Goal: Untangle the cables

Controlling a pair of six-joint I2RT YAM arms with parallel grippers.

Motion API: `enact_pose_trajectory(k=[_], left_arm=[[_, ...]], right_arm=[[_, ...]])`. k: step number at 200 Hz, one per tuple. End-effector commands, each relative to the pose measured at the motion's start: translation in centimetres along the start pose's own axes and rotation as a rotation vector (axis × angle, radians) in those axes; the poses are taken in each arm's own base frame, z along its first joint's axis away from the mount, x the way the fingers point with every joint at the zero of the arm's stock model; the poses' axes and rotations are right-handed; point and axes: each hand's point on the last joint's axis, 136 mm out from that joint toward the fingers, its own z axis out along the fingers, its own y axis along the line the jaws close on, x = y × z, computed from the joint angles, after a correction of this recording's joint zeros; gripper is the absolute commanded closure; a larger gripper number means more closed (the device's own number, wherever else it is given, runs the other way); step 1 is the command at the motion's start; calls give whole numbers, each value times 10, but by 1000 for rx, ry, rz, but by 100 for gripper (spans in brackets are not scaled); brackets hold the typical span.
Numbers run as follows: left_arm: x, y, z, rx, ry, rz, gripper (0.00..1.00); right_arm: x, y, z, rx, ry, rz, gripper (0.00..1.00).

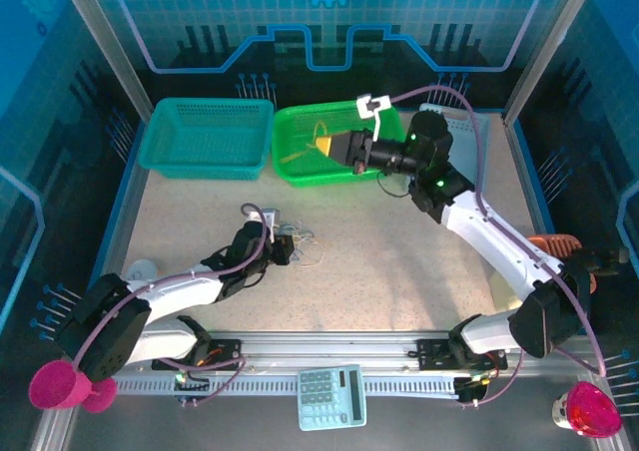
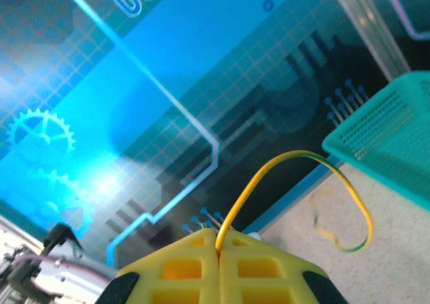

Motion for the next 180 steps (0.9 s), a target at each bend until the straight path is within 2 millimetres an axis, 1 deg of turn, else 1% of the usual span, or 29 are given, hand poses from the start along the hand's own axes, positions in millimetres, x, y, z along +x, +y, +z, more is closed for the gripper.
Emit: enact_pose_trajectory(k=[1,21,37,44,65,67,74,82,88,90,105,118,130,143,158,180], left_arm=[[-1,-8,-6,38,1,-12,100],[-3,-14,-10,56,3,-8,100],[-4,-16,-12,65,4,-12,100],[-4,-17,-14,69,7,-14,100],[-4,-20,-17,82,19,-14,100],[-3,-21,-17,84,22,-14,100],[-3,-22,-17,86,27,-11,99],[-3,-22,-18,87,29,-11,95],[-2,-21,-18,84,31,-13,90],[-2,-21,-18,83,31,-13,89],[-1,-22,-18,83,39,-14,78],[0,-21,-18,78,46,-17,68],[1,-19,-18,72,47,-22,59],[2,-18,-18,66,47,-26,52],[1,-16,-18,55,43,-27,44],[-3,-15,-19,40,32,-31,34]], right_arm=[[-17,-42,1,104,-12,-10,100],[-32,-94,3,183,-47,41,100],[-35,-139,4,232,-66,105,100],[-40,-156,6,249,-84,106,100],[-32,-214,8,335,-81,161,100],[-27,-222,8,351,-70,180,98],[-20,-239,9,378,-52,204,89],[-12,-259,10,414,-27,229,77],[-2,-275,10,450,-3,252,69],[-1,-279,9,458,1,254,67],[14,-305,3,544,48,286,57],[21,-316,-8,613,71,291,52],[23,-315,-17,661,74,270,45],[22,-309,-26,695,81,239,42],[20,-300,-34,718,79,210,42],[19,-277,-44,715,66,179,43]])
